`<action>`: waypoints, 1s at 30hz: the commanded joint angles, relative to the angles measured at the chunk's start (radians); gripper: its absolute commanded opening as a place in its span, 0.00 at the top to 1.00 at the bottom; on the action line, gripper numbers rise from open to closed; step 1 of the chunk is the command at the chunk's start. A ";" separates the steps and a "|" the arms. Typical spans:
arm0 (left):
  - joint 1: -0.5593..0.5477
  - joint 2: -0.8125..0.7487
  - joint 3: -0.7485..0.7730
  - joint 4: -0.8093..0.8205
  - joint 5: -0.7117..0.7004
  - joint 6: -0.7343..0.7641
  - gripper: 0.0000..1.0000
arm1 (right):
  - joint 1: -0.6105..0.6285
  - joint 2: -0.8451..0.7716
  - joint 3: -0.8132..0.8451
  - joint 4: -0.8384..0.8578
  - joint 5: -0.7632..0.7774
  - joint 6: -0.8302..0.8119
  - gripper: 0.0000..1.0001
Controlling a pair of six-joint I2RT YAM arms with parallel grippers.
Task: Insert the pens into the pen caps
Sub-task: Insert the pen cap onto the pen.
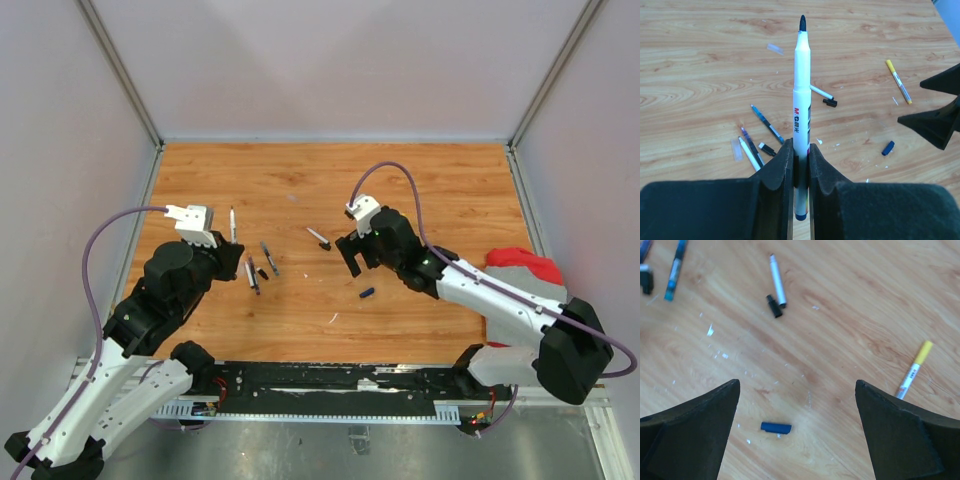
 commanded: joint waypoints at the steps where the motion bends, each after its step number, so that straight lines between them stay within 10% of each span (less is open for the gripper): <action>1: 0.008 0.001 -0.007 0.027 -0.012 0.004 1.00 | 0.019 -0.011 0.011 0.034 0.252 0.148 0.02; 30: 0.008 -0.024 -0.006 0.026 -0.013 0.002 1.00 | -0.006 0.059 0.120 -0.309 0.478 0.425 0.02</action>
